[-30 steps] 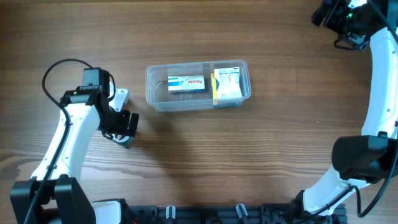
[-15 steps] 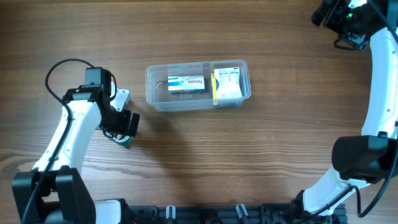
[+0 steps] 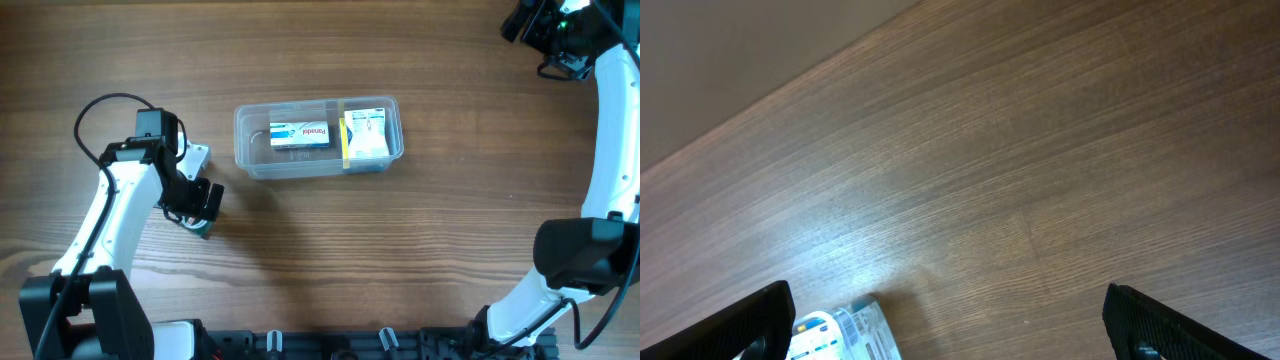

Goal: Pack container
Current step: 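Lower the left gripper and grasp the Zam-Buk tin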

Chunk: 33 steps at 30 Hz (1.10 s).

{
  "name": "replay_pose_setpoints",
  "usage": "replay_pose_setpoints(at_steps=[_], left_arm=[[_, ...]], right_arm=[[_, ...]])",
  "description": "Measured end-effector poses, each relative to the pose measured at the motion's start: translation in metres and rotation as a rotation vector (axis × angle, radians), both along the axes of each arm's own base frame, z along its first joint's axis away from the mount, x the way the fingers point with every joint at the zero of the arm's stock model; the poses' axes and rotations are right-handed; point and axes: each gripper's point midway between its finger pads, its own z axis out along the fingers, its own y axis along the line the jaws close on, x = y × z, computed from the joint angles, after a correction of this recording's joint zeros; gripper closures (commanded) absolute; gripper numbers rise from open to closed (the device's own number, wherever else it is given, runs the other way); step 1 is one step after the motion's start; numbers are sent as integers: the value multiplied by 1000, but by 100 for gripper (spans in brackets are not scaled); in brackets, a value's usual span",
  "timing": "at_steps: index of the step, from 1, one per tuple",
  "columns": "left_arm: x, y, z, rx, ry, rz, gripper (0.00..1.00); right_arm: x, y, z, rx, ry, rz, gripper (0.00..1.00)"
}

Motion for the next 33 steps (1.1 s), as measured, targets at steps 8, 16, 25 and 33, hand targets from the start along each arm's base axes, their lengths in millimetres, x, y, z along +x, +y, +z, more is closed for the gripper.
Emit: replay_pose_setpoints(at_steps=[8,16,25,33], left_arm=[[0,0,0,5,1,-46,0],[-2,0,-7,7,30,-112,0],[-6,0,-36,-5,127,-129,0],[-8,0,-49,-10,167,-151,6]], right_arm=[[0,0,0,0,0,0,0],[0,0,0,0,0,0,0],[0,0,0,0,0,0,0],[0,0,0,0,0,0,0]])
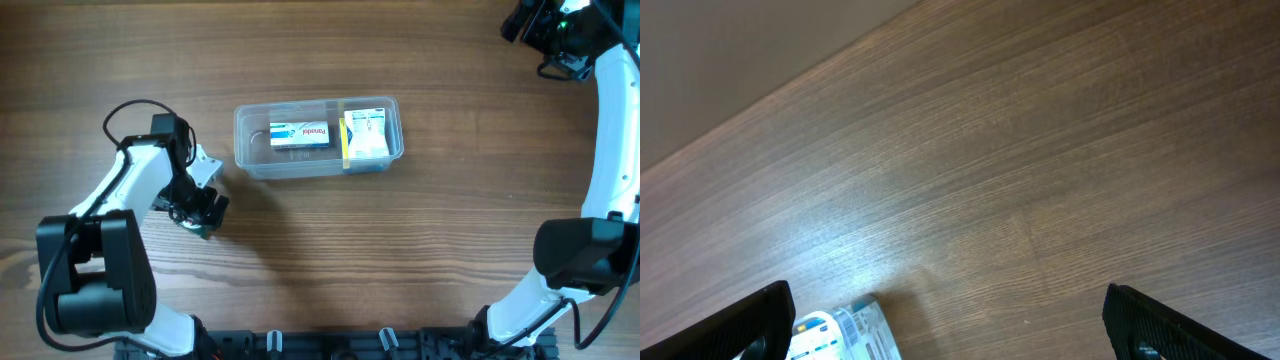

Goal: Pack container
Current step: 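Lower the left gripper and grasp the Zam-Buk tin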

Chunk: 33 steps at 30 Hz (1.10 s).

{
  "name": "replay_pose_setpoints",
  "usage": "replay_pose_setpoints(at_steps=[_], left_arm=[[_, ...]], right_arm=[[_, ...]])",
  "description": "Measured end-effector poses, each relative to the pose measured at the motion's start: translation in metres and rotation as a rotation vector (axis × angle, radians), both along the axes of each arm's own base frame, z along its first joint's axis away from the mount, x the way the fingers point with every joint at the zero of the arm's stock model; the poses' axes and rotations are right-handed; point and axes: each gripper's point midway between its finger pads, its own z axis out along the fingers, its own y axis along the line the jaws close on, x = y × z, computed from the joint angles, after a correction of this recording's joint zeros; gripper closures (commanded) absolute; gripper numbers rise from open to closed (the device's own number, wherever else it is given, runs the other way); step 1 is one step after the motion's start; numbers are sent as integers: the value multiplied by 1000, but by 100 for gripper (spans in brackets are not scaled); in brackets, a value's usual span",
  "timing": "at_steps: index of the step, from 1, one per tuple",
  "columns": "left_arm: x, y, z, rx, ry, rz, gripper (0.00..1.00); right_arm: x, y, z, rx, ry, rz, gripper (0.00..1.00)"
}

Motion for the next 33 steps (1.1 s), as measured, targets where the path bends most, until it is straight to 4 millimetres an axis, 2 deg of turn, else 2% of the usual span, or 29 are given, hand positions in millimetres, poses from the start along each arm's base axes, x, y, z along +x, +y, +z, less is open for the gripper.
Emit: replay_pose_setpoints(at_steps=[6,9,14,22,33], left_arm=[[6,0,-1,-1,-23,-9,32],[10,-2,-2,-15,-39,-15,42],[12,-5,-2,-34,-49,-16,50],[14,-7,-1,-45,-54,-7,53],[23,-14,-1,-78,-86,127,62]], right_arm=[[0,0,0,0,0,0,0],[0,0,0,0,0,0,0],[0,0,0,0,0,0,0],[0,0,0,0,0,0,0],[0,0,0,0,0,0,0]])
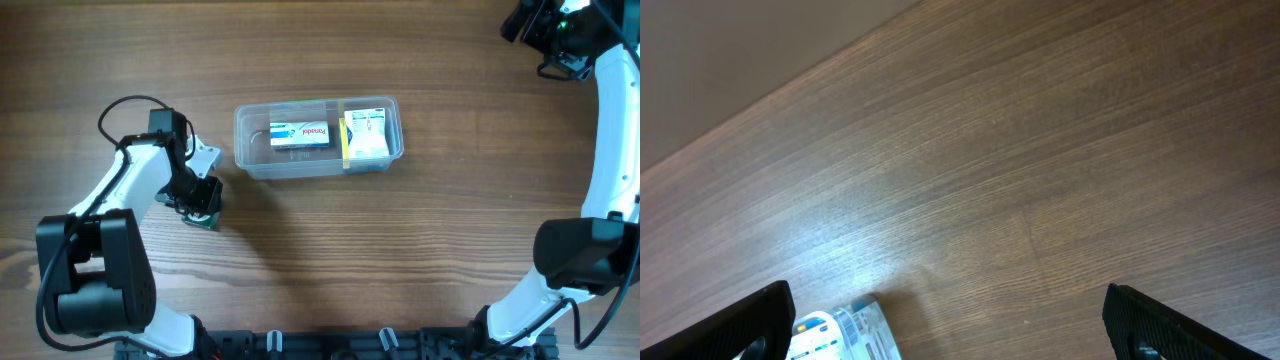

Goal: Pack container
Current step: 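Lower the left gripper and grasp the Zam-Buk tin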

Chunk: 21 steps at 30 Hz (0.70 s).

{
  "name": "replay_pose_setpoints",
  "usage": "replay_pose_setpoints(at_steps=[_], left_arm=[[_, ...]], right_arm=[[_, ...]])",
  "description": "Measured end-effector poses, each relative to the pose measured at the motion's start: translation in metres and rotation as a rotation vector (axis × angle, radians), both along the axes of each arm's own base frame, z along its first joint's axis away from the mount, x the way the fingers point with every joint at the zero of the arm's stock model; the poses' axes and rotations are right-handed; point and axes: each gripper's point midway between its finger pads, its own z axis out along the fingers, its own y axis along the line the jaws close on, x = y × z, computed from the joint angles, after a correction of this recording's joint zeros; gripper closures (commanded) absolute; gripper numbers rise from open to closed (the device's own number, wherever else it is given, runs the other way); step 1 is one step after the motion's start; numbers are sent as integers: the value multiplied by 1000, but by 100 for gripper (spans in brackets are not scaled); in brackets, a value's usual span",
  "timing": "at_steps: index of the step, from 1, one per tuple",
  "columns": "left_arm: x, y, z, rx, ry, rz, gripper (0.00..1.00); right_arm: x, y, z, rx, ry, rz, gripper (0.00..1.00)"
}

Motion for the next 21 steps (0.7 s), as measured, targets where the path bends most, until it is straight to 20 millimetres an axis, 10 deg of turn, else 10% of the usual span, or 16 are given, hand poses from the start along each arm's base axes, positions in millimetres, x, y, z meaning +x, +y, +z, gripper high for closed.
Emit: replay_pose_setpoints(at_steps=[21], left_arm=[[5,-8,4,-48,10,231,65]], right_arm=[[0,0,0,0,0,0,0]])
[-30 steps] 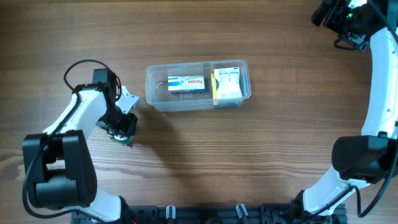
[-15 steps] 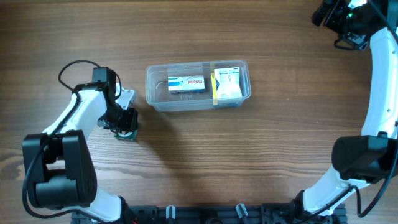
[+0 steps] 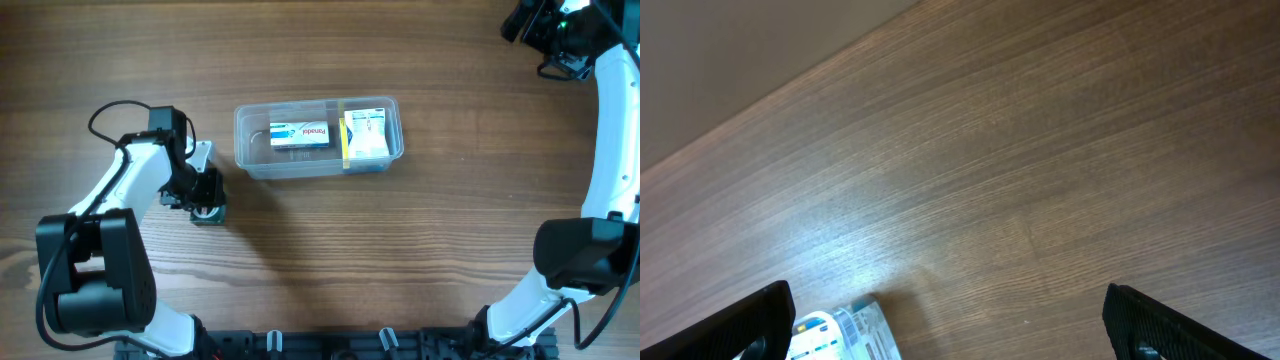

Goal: Pack container
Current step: 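Lower the left gripper and grasp the Zam-Buk tin, then lift the Zam-Buk tin and carry it over the container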

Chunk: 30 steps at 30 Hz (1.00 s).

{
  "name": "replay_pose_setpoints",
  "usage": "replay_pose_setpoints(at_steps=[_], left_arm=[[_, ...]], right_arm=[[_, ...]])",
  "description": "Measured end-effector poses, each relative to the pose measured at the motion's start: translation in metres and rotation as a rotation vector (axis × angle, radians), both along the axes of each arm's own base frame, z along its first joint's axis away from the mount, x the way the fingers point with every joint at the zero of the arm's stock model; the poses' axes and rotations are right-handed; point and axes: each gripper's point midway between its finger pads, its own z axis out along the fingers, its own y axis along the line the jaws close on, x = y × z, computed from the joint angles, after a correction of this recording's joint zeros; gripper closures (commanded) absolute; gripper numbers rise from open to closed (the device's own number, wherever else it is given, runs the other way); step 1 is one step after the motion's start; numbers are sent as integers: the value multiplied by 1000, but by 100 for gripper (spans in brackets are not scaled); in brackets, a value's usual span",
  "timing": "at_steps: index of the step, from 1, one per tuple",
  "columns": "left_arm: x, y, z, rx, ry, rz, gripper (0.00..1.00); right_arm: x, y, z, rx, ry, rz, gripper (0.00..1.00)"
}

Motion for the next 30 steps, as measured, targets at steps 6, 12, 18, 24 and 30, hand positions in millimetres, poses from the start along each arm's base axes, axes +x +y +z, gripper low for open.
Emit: replay_pose_setpoints(at_steps=[6,12,18,24,30], left_arm=[[9,-3,8,-20,-17,46,65],[10,-4,25,-26,-45,57,66],[19,-4,66,-27,-166,73,69],[23,-10,108,-61,-311,84,69],[36,-16,151,-99,-491,133,66]], right_arm=[[0,0,0,0,0,0,0],[0,0,0,0,0,0,0],[0,0,0,0,0,0,0],[0,0,0,0,0,0,0],[0,0,0,0,0,0,0]])
